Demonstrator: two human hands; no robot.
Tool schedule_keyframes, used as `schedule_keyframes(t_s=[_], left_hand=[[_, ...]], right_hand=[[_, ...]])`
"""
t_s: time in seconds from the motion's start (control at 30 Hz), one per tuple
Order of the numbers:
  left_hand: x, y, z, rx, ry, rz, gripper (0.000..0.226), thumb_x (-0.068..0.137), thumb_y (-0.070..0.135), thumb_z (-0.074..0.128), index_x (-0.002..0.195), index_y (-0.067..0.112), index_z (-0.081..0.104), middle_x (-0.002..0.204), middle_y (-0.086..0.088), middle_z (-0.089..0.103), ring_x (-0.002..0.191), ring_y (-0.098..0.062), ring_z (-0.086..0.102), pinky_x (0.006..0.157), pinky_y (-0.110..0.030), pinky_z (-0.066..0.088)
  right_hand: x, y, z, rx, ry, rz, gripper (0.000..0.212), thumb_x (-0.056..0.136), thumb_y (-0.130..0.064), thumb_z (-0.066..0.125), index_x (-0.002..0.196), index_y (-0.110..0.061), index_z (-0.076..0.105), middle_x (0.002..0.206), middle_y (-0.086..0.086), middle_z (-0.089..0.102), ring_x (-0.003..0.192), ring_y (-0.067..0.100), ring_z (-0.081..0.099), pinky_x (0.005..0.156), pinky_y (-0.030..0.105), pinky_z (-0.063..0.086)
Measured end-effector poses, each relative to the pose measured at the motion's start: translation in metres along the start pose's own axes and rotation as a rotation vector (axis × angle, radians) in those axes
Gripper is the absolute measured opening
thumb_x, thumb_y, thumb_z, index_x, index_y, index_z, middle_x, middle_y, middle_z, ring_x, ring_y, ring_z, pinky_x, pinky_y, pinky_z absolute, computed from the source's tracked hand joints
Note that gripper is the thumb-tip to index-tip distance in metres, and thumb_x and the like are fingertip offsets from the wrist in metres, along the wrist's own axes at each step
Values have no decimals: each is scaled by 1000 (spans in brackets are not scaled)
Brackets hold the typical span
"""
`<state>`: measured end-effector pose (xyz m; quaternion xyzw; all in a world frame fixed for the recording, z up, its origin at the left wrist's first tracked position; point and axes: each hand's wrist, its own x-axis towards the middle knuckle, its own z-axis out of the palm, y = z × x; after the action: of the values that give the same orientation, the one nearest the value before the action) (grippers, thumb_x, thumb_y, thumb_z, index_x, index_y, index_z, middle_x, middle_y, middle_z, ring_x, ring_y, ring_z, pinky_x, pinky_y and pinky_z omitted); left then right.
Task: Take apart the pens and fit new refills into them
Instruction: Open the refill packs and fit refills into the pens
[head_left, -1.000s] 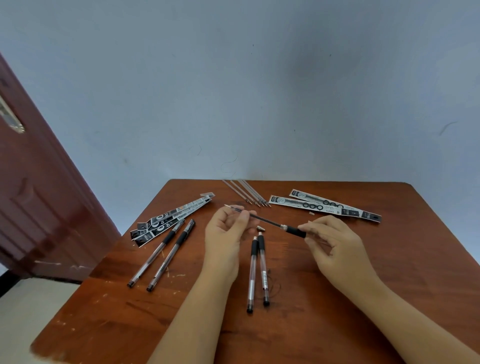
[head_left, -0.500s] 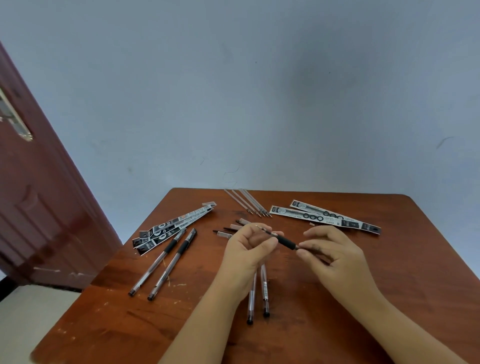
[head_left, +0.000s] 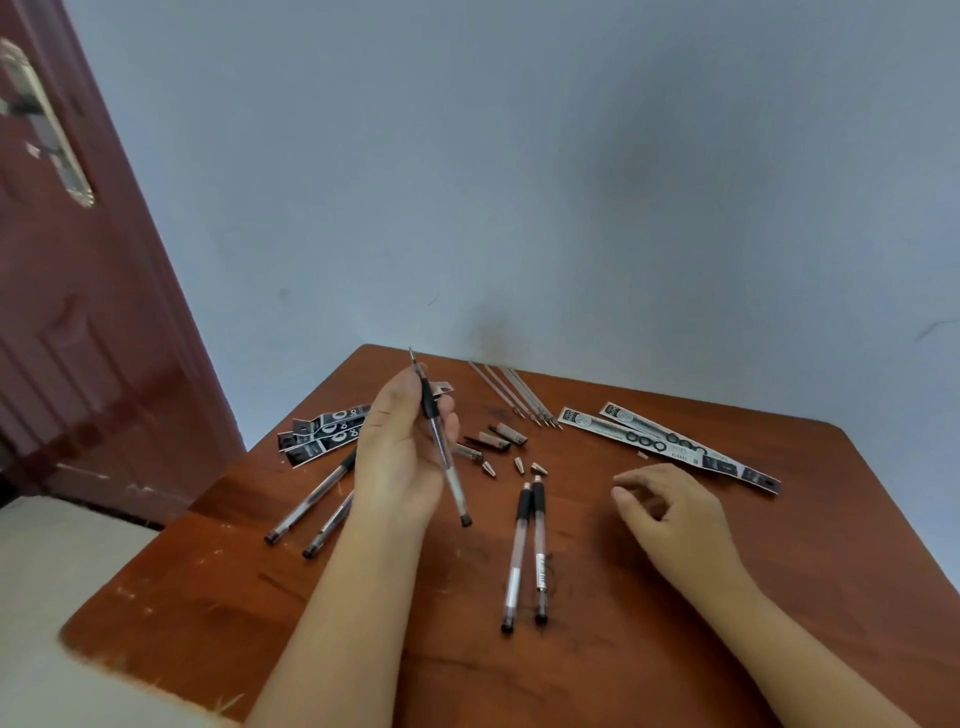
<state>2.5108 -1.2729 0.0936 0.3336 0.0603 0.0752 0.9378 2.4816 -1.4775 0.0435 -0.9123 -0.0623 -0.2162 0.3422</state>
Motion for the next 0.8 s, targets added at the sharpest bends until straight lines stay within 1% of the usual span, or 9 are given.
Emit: schedule_keyframes(t_s=[0.1, 0.2, 0.27, 0.3, 0.37, 0.43, 0.57, 0.7, 0.8], left_hand=[[0, -1, -1, 190, 26, 86, 16, 91, 12, 47, 82, 14, 60, 51, 6, 58, 42, -4, 53, 37, -14, 42], [0, -3, -4, 457, 49, 227, 17, 88, 8, 52, 83, 21, 63, 62, 3, 60, 45, -1, 54, 43, -13, 45], [2, -5, -6, 667, 42, 296, 21, 88, 7, 55, 87, 25, 65, 71, 7, 61, 57, -2, 58, 58, -19, 51], [4, -6, -7, 725, 43, 287, 24, 88, 5, 54, 88, 27, 65, 75, 9, 61, 68, -7, 61, 71, -27, 53], [5, -7, -6, 764, 48, 220, 34, 87, 1, 53, 81, 34, 62, 85, 8, 62, 95, -24, 61, 91, -44, 48], [7, -8, -6, 810, 49, 181, 39, 87, 0, 52, 79, 37, 59, 95, 0, 63, 106, -30, 57, 95, -47, 45], [5, -11, -9, 931, -21, 193, 31, 87, 2, 54, 103, 26, 63, 85, 9, 57, 98, -21, 58, 92, -38, 48], [6, -12, -9, 1016, -17, 216, 27, 87, 6, 57, 111, 15, 62, 86, 12, 58, 92, -12, 57, 86, -26, 48], [5, -12, -10, 1068, -11, 278, 24, 86, 8, 58, 109, 14, 63, 98, 6, 62, 85, 0, 53, 74, -9, 42]], right_hand=[[17, -7, 8, -57, -116, 24, 18, 83, -15, 59, 100, -11, 65, 95, 0, 61, 74, 3, 49, 67, 9, 36], [36, -18, 23, -144, -232, 17, 25, 85, -18, 56, 110, -15, 60, 105, 1, 61, 85, 5, 46, 77, 15, 33], [47, -23, 31, -188, -294, 11, 28, 86, -16, 54, 114, -18, 58, 110, 1, 60, 91, 6, 48, 79, 14, 31], [51, -25, 33, -202, -323, 13, 29, 86, -16, 54, 115, -20, 58, 112, 1, 59, 96, 8, 50, 82, 16, 32], [56, -26, 35, -212, -373, 7, 31, 86, -17, 54, 116, -23, 57, 114, 1, 58, 103, 11, 51, 87, 19, 34], [58, -25, 35, -232, -404, -28, 30, 86, -19, 53, 116, -24, 57, 114, 0, 56, 103, 11, 49, 85, 19, 35], [57, -23, 36, -262, -435, -91, 28, 87, -25, 53, 115, -26, 57, 100, -9, 44, 89, 3, 40, 67, 8, 31], [58, -20, 38, -265, -422, -104, 25, 87, -24, 53, 111, -23, 61, 101, -7, 47, 88, 3, 40, 74, 13, 32], [56, -16, 35, -209, -358, -124, 21, 86, -18, 54, 105, -16, 64, 103, -2, 55, 86, 4, 43, 67, 7, 31]])
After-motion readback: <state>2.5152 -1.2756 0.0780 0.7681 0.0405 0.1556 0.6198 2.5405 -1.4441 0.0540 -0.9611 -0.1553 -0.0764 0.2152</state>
